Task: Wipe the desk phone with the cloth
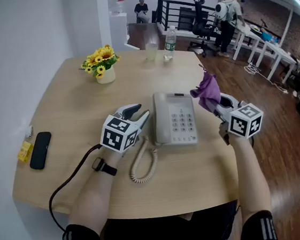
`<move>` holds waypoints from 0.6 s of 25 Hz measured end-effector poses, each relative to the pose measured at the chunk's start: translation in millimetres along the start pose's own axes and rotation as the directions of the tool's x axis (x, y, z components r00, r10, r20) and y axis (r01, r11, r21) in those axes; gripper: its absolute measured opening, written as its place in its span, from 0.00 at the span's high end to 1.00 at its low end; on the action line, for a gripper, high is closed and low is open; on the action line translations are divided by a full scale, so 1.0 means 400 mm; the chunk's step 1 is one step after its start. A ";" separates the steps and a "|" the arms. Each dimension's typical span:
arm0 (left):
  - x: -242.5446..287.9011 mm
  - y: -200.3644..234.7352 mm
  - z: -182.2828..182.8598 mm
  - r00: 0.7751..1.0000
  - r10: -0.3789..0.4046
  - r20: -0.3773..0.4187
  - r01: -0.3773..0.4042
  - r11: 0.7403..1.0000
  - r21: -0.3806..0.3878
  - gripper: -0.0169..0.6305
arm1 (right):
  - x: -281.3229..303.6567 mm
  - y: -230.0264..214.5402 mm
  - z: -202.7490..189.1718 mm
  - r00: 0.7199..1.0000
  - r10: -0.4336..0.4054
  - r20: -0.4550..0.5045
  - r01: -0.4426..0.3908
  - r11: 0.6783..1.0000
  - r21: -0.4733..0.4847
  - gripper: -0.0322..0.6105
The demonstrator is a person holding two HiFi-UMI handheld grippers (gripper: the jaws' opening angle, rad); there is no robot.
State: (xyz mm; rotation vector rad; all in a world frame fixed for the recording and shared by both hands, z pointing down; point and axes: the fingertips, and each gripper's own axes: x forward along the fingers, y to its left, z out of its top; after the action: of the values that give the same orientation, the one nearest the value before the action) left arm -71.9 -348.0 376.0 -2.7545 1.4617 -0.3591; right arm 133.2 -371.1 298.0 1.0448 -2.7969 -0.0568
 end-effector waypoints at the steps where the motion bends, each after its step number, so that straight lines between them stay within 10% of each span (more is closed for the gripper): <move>1: 0.000 0.000 -0.002 1.000 -0.001 -0.001 0.001 1.000 -0.001 0.77 | 0.024 0.012 0.014 1.000 0.019 -0.021 -0.019 0.999 -0.030 0.82; 15: -0.002 -0.006 -0.005 1.000 -0.008 -0.003 0.008 1.000 -0.002 0.77 | 0.344 0.135 -0.071 0.891 0.155 -0.427 -0.278 0.929 -0.243 0.82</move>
State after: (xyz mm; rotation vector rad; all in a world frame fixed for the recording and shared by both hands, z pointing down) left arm -70.8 -346.1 378.2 -2.7638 1.4524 -0.3623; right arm 0.2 -419.6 348.9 0.5835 -2.4119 -0.2068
